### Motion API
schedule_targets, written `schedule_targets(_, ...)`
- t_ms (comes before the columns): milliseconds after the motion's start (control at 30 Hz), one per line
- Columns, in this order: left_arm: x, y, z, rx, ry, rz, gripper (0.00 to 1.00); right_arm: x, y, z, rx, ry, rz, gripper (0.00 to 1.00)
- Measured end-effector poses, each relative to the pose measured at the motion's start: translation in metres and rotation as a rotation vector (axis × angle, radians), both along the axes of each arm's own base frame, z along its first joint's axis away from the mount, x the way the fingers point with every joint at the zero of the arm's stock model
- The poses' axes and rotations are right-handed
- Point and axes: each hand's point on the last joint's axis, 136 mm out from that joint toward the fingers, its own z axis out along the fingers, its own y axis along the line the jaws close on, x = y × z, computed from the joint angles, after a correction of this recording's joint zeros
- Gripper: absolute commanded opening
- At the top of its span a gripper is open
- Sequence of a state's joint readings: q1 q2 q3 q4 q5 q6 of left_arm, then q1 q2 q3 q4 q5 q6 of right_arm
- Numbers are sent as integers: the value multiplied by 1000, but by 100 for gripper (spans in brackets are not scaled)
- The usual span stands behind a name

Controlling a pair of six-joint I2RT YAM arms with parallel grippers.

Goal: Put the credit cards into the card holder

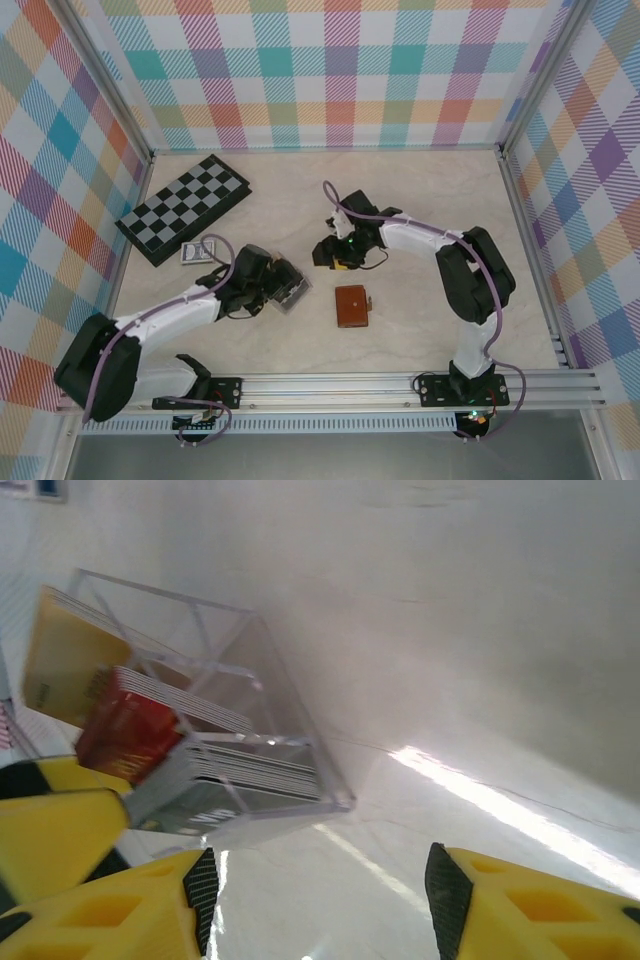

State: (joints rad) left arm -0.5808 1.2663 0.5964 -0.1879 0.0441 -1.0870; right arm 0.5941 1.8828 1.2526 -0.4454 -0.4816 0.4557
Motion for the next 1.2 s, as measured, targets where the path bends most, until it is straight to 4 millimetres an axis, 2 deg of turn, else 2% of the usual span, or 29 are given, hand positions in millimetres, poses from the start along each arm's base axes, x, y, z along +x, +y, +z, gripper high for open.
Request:
schedule_targets(167,29,-26,-2,6,0,-100,100,-3,-38,-13,-41,43,-77,61)
schedule_targets(367,60,-61,1,-9,-17,-224,99,8,-65,0,-23,-4,-150,63)
schedule_targets(467,91,-86,1,-10,-42,-282,100,5,-86,1,-25,3,-194,64)
schedule_targets(567,105,-95,5,1,-65,-316,100,15,-97,1,-28,-14,-220,66)
schedule_targets(667,109,-97,10,3,-77,-321,100,28,-95,2,-30,-28,-222,65)
schedule_targets(800,114,-93,10,-4,-78,-305,100,63,-89,2,-29,-62,-241,68)
schedule_targets(933,125,-92,13,-36,-100,-286,100,94,-93,1,-25,-85,-270,70)
schedule_targets(1067,136,-99,19,-90,-125,-282,100,120,-91,8,20,-102,-279,68)
schedule_targets(1200,151,-111,24,-130,-148,-286,100,133,-87,9,86,-86,-276,66)
